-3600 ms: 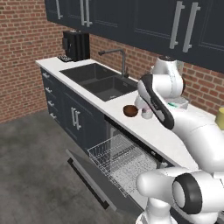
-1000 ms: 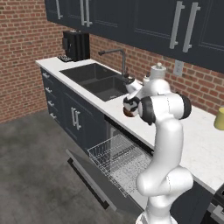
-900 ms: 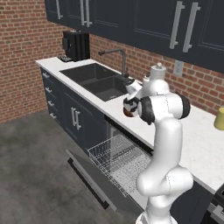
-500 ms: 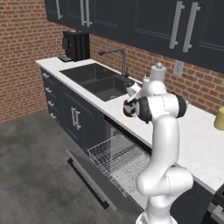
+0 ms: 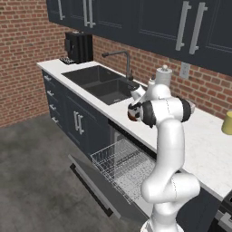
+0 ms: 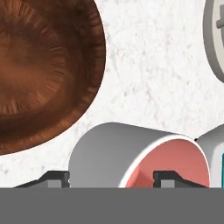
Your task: Pick up the cup and bowl from the counter, place them in the dishwasher, and close the dishwasher door.
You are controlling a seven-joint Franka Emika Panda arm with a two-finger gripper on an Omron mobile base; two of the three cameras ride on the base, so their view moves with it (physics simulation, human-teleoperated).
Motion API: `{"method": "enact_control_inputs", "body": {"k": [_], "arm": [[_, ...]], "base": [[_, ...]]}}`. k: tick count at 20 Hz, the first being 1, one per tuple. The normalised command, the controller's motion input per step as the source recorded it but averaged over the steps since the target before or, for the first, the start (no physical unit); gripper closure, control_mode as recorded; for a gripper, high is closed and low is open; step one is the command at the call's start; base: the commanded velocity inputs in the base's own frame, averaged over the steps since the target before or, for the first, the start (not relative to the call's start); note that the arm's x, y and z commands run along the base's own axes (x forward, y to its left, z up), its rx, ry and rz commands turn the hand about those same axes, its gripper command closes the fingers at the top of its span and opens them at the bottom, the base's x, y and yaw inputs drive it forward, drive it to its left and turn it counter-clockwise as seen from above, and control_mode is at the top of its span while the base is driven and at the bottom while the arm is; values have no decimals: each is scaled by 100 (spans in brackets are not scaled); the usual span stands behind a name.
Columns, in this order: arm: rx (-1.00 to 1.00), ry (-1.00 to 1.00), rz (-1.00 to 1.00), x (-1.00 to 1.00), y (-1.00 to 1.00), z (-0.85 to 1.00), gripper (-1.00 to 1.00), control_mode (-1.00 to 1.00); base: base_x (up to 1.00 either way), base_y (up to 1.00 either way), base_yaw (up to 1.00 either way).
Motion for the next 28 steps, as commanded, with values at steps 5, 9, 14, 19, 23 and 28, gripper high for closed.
{"method": "enact_control_inputs", "body": {"k": [5,9,14,19,23,28], "arm": [[0,0,0,0,0,-11,100,-100],[0,0,0,-11,1,-3,100,-100],[6,-1,-2,-87,25,40,100,-100],[9,-4,-2,-100,68,47,100,-100],[6,-2,0,-100,99,9,100,-100],[6,1,0,-100,100,-4,100,-100]], "base": [[0,0,0],[0,0,0],[0,0,0],[0,0,0],[0,0,0],[0,0,0]]}}
